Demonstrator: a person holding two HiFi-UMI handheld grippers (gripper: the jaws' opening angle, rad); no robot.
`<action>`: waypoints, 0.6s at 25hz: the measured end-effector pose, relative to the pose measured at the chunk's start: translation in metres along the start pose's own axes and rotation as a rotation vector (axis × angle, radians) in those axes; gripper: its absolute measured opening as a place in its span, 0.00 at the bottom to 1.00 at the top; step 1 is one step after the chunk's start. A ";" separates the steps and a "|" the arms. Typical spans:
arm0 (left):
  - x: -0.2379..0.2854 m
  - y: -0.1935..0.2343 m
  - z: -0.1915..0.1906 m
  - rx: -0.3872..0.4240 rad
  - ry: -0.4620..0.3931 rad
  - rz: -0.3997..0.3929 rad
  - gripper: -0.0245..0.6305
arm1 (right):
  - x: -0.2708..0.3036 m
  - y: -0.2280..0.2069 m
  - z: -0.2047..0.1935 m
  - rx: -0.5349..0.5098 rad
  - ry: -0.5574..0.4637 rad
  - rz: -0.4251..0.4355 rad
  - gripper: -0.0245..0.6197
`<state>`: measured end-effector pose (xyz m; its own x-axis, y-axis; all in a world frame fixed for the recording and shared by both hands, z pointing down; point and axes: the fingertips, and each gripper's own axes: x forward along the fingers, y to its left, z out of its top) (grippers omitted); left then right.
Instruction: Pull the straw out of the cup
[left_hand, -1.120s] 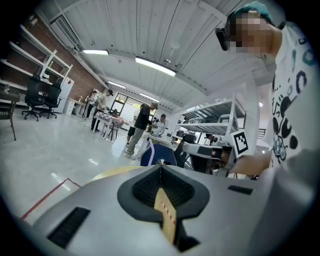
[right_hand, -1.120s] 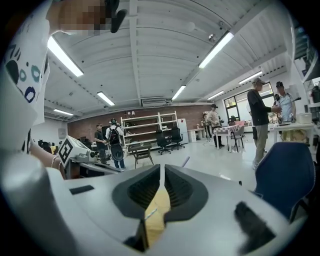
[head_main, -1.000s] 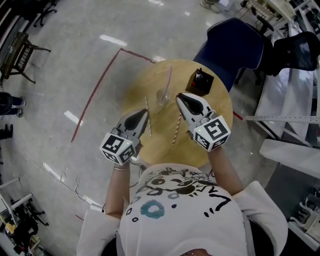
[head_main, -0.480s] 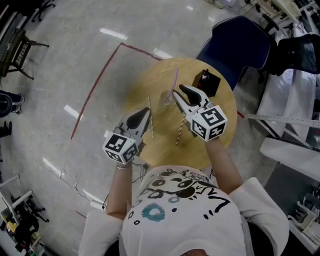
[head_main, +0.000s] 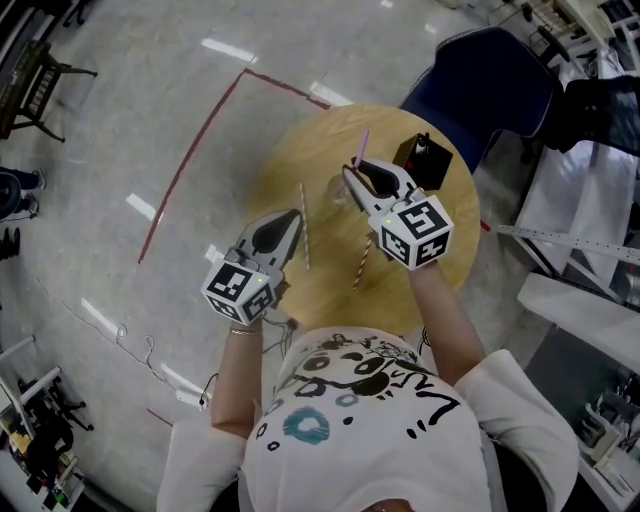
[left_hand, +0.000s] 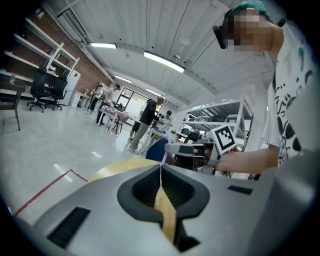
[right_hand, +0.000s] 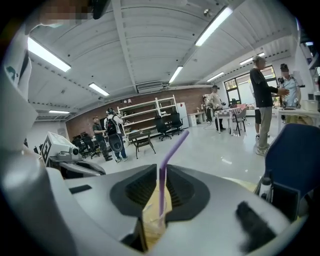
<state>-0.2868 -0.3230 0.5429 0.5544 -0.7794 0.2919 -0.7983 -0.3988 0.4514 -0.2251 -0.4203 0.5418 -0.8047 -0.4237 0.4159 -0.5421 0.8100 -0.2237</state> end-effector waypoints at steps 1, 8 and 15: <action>-0.001 0.000 -0.001 -0.001 0.002 0.002 0.07 | 0.000 0.001 0.001 -0.010 -0.004 0.000 0.13; -0.009 -0.005 -0.004 0.004 -0.004 0.004 0.07 | -0.008 0.011 0.010 -0.037 -0.045 0.024 0.10; -0.024 -0.018 -0.008 0.018 0.018 0.023 0.07 | -0.030 0.024 0.035 -0.052 -0.105 0.011 0.10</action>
<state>-0.2840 -0.2939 0.5345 0.5402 -0.7796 0.3169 -0.8145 -0.3898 0.4297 -0.2225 -0.4021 0.4931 -0.8328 -0.4530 0.3182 -0.5223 0.8335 -0.1802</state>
